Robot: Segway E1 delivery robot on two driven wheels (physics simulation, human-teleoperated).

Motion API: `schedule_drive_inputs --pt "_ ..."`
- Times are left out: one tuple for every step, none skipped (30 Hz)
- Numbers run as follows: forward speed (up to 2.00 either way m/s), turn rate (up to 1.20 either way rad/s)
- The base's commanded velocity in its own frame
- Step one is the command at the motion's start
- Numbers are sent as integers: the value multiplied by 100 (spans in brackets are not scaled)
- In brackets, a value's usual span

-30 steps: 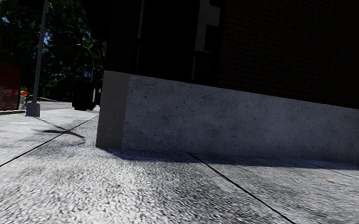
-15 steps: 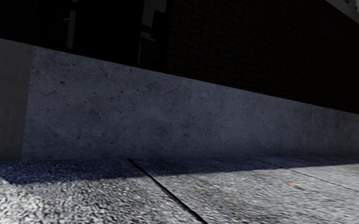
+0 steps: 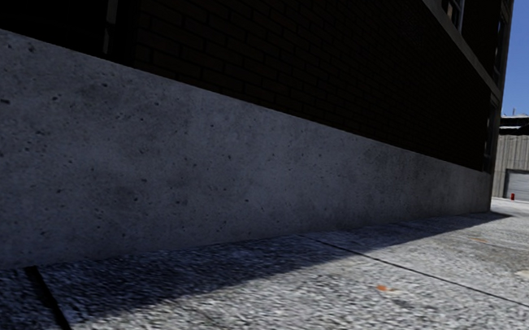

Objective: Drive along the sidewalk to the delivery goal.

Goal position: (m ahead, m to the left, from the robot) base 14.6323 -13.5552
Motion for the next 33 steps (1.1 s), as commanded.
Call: schedule_drive_inputs --pt "200 -60" --pt "200 -60" --pt "200 -60" --pt "200 -60" --pt "200 -60" --pt "200 -60" --pt "200 -60" --pt "200 -60" --pt "200 -60" --pt "200 -60" --pt "200 -60" --pt "200 -60" --pt "200 -60" --pt "200 -60" --pt "200 -60" --pt "200 -60" --pt "200 -60" --pt "200 -60" --pt "200 -60" --pt "200 -60" --pt "200 -60" --pt "200 -60" --pt "200 -60" --pt "200 -60" --pt "200 -60" --pt "200 -60" --pt "200 -60" --pt "200 -60" --pt "200 -60" --pt "200 -60" --pt "200 -60" --pt "200 -60" --pt "200 -60"
